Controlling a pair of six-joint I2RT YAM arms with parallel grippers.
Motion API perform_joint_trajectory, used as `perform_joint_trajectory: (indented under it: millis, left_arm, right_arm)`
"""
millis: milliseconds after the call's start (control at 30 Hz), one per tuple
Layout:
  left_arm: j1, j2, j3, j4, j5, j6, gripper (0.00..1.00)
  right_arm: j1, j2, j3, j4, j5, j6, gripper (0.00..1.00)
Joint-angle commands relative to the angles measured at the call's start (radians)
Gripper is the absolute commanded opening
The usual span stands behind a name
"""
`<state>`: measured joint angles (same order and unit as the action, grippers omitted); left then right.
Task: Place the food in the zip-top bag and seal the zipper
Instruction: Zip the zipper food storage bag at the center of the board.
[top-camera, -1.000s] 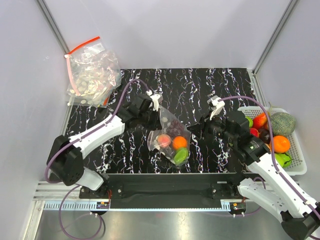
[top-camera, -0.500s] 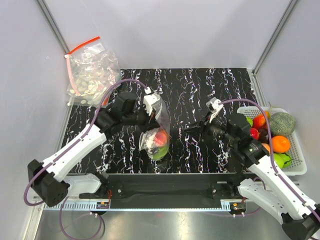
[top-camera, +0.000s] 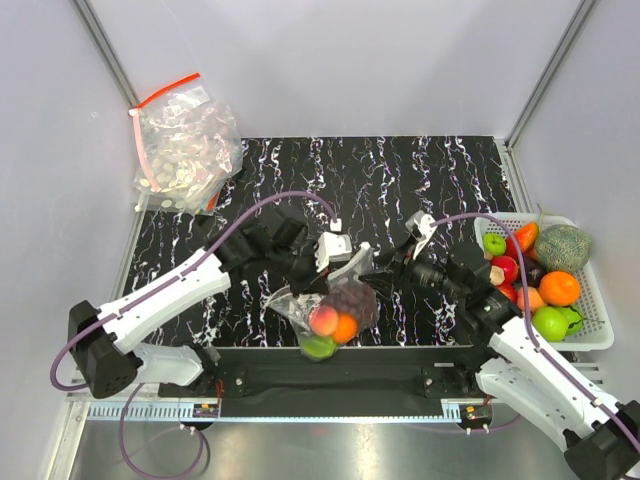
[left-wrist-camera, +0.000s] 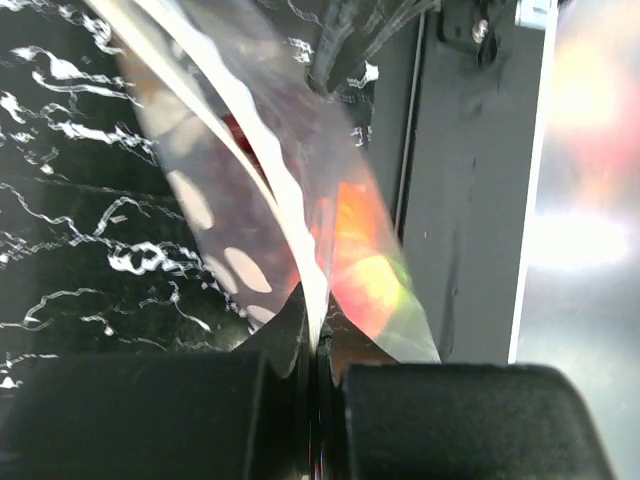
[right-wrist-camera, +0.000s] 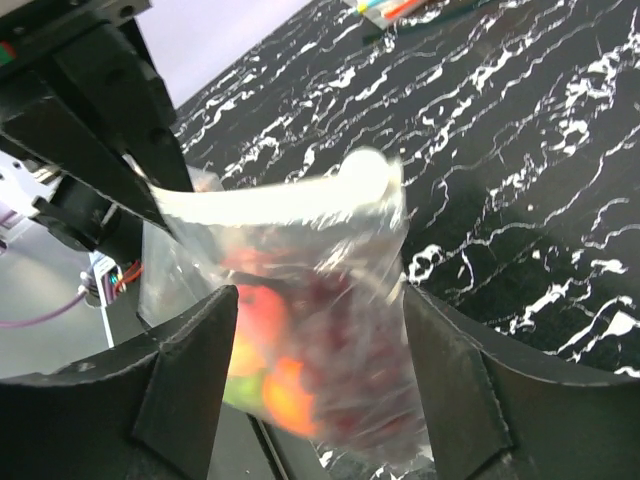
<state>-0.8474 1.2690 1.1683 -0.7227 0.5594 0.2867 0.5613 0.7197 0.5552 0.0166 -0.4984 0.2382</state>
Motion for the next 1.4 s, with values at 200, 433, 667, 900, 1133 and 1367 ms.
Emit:
perform_joint_trajectory:
  millis: [200,433,667,900,1133,1367]
  left_arm:
    - [-0.042,-0.094,-0.058,0.043,-0.056,0.068,0.00]
    - [-0.114,-0.118,-0.074,0.020,-0.081,0.089,0.00]
    - [-0.157,-0.131,-0.088,-0.001,-0.102,0.094,0.00]
    - [-0.191,-0.117,-0.085,-0.029,-0.111,0.101,0.00]
    - [-0.196,-0.126,-0.076,-0.026,-0.184,0.077,0.09]
    - [-0.196,-0.148,-0.042,0.026,-0.231,0.032,0.45]
  right_arm:
    - [0.005,-0.089,-0.182,0.349,-0.095,0.050,0.83]
    - [0.006,-0.019,-0.277,0.578,-0.227,0.102,0.85]
    - [0.005,-0.063,-0.305,0.618,-0.239,0.101,0.84]
    - [0.005,-0.072,-0.314,0.612,-0.218,0.084,0.71]
    - [0.005,-0.068,-0.304,0.577,-0.209,0.079,0.15]
    - [0.005,-0.129,-0.270,0.479,-0.161,0.061,0.00]
